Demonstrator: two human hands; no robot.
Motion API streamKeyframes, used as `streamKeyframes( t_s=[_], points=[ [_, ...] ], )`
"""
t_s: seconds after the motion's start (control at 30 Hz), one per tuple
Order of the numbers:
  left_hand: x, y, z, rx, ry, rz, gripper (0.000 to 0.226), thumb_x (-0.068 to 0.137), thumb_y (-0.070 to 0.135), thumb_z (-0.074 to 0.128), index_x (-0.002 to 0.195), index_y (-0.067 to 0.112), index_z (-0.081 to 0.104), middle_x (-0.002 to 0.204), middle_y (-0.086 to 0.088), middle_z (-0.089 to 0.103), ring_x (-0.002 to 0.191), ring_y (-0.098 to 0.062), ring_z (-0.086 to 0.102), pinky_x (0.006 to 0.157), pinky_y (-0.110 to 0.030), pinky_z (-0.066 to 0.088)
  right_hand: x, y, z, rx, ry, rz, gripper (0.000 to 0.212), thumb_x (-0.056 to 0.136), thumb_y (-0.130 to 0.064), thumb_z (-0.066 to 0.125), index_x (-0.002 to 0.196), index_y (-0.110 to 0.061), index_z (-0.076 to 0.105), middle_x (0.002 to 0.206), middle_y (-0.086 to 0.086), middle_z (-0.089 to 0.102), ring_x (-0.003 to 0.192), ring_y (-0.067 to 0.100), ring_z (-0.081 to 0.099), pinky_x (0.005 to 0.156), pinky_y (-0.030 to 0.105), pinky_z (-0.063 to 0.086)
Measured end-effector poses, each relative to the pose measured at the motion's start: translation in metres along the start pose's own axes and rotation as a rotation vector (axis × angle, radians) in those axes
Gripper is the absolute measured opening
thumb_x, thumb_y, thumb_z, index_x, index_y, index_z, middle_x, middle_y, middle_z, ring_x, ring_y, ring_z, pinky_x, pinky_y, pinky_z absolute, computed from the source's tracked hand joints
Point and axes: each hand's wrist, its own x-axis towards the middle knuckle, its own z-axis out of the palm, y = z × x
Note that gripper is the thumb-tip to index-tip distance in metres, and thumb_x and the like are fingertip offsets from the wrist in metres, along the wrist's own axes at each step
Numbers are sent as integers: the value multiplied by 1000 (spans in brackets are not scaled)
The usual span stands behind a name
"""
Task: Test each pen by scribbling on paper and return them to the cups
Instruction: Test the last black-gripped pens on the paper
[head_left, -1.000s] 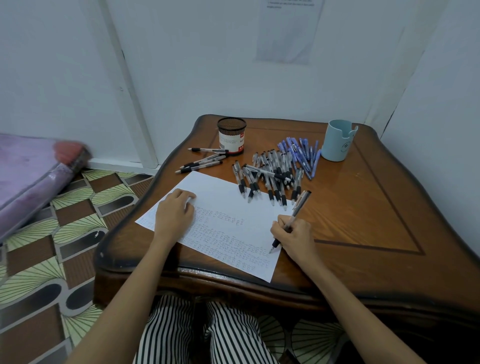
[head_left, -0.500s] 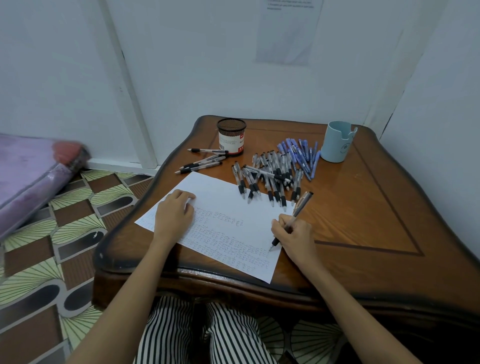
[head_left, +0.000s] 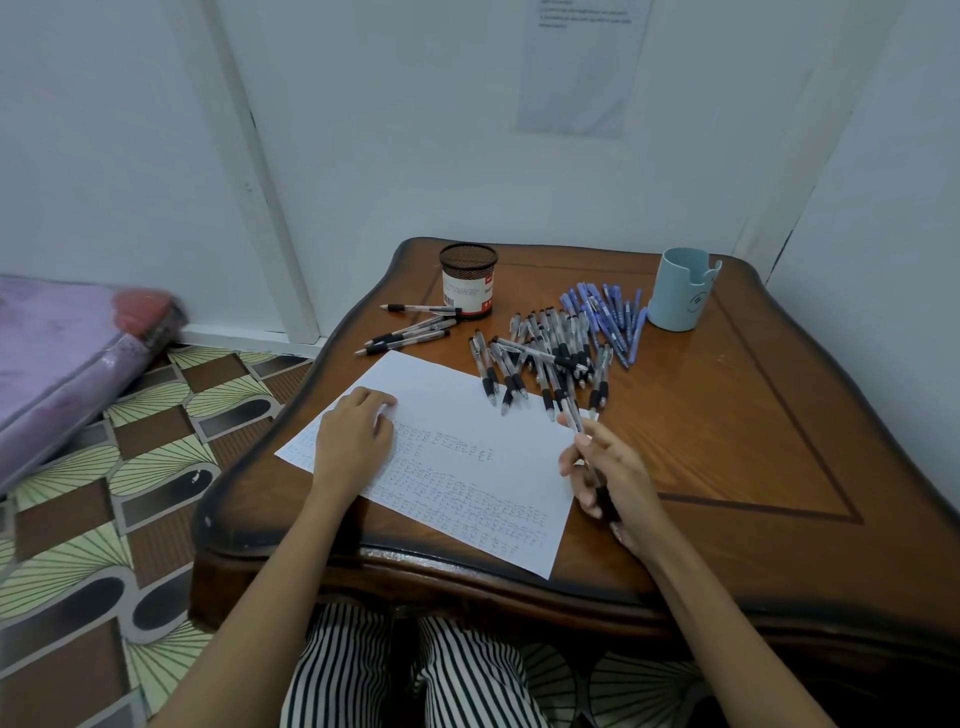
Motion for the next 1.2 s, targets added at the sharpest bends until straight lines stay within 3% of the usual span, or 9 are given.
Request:
streamKeyframes(
  t_s=[0.13, 0.23, 0.4, 0.57, 0.67, 0.8, 0.93, 1.07, 1.2],
  points=[
    [0, 1, 0, 4, -2, -3, 26, 92, 14, 52, 114, 11, 66, 123, -6, 61, 109, -18, 56, 93, -31, 45, 1, -1, -3, 123, -4, 49, 33, 102, -16, 28, 110, -6, 58, 56, 0, 40, 32, 6, 30, 27, 14, 23],
    [0, 2, -1, 9, -4, -3, 26, 92, 13, 52, 114, 11, 66, 122, -6, 61, 109, -18, 56, 93, -31, 45, 1, -1, -3, 170, -21, 55, 37, 102, -17, 25, 111, -5, 59, 52, -2, 33, 30, 5, 26, 26, 14, 23],
    [-1, 2, -2, 8, -13, -5, 26, 92, 12, 52, 113, 10, 66, 121, -6, 61, 109, -18, 55, 93, -33, 45, 1, -1, -3, 145, 0, 25, 34, 102, -17, 30, 117, -7, 58, 50, -1, 34, 31, 5, 26, 27, 14, 24],
    [-1, 4, -3, 10, -19, -12, 26, 92, 12, 51, 113, 11, 66, 121, -6, 61, 110, -18, 55, 95, -34, 45, 5, -3, 3, 83, 44, 50, 30, 102, -14, 31, 119, -11, 56, 57, -2, 50, 35, 5, 36, 28, 15, 27],
    [-1, 6, -4, 9, -26, -23, 26, 92, 13, 51, 114, 11, 65, 122, -5, 60, 111, -18, 54, 96, -33, 44, 14, -9, 9, 34, 109, 71, 26, 100, -12, 38, 116, -11, 59, 64, 2, 46, 39, 4, 40, 29, 15, 29],
    [-3, 8, -5, 12, -24, -30, 26, 93, 14, 50, 115, 13, 65, 124, -3, 60, 112, -15, 53, 96, -28, 42, 59, -24, 16, -427, 227, -112, 19, 98, -13, 46, 98, -14, 65, 62, 3, 38, 52, 10, 39, 42, 17, 38],
    [-2, 9, -5, 19, -37, -44, 28, 94, 16, 48, 117, 16, 63, 127, 0, 58, 114, -12, 51, 97, -22, 37, 127, -36, 23, -979, 247, -249, 26, 96, -12, 45, 77, 2, 57, 60, 7, 43, 51, 13, 37, 46, 22, 26],
    [-2, 8, -5, 32, -37, -54, 29, 96, 19, 46, 121, 18, 61, 131, 3, 55, 117, -9, 48, 98, -17, 31, 167, -30, 27, -1370, 280, -193, 26, 95, -19, 48, 81, -1, 60, 79, 13, 60, 72, 26, 56, 58, 29, 38],
    [-2, 7, -3, 36, -31, -30, 30, 97, 20, 43, 123, 19, 59, 130, 4, 54, 117, -8, 47, 100, -21, 34, 182, -21, 40, -1555, 372, -237, 33, 93, -27, 55, 120, -8, 55, 121, 14, 56, 112, 29, 50, 85, 37, 43]
  ],
)
